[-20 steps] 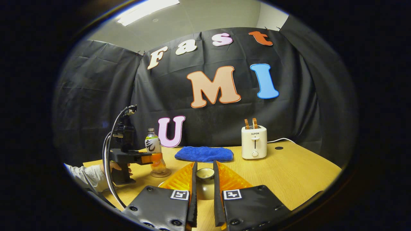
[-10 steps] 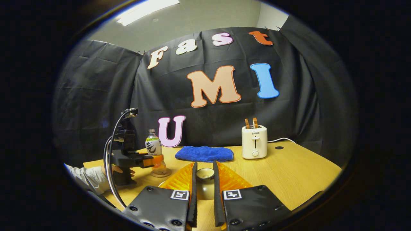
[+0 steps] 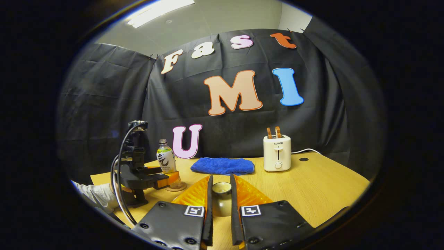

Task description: Open the teacup lid with one hand, grasp the water bottle and pour water into the teacup with the other hand; after pouring, place the water bottle on the coaster and then close the teacup lid.

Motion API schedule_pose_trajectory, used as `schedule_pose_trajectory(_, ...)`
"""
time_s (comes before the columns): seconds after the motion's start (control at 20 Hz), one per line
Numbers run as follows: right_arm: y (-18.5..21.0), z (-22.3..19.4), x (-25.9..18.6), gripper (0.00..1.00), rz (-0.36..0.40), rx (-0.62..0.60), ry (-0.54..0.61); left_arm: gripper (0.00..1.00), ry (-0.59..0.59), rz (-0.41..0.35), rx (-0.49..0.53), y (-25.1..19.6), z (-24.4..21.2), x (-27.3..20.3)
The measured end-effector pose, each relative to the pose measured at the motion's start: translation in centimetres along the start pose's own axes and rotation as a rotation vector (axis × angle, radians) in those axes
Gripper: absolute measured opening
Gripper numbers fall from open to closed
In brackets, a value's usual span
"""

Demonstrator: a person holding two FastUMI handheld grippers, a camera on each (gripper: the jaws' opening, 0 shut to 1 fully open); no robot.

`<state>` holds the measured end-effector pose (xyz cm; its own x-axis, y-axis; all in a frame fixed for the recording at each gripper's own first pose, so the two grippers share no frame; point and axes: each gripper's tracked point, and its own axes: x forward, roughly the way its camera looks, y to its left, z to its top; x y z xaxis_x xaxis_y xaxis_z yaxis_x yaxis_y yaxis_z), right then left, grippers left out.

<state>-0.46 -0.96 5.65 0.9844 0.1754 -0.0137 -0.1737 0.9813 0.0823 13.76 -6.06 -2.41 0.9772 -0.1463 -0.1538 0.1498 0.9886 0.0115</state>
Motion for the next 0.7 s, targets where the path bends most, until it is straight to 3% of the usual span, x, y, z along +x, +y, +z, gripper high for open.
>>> schedule_pose_trajectory(0.4, 1.9, -1.1, 1.5, 0.24, 0.042, 0.004, 0.002, 0.95, -0.096, 0.022, 0.002, 1.0, 2.2, -4.0)
schedule_pose_trajectory(0.7, 4.9, -3.0, 3.8, 0.22, 0.112, 0.017, 0.018, 0.95, -0.130, 0.059, 0.065, 3.0, 2.9, -7.2)
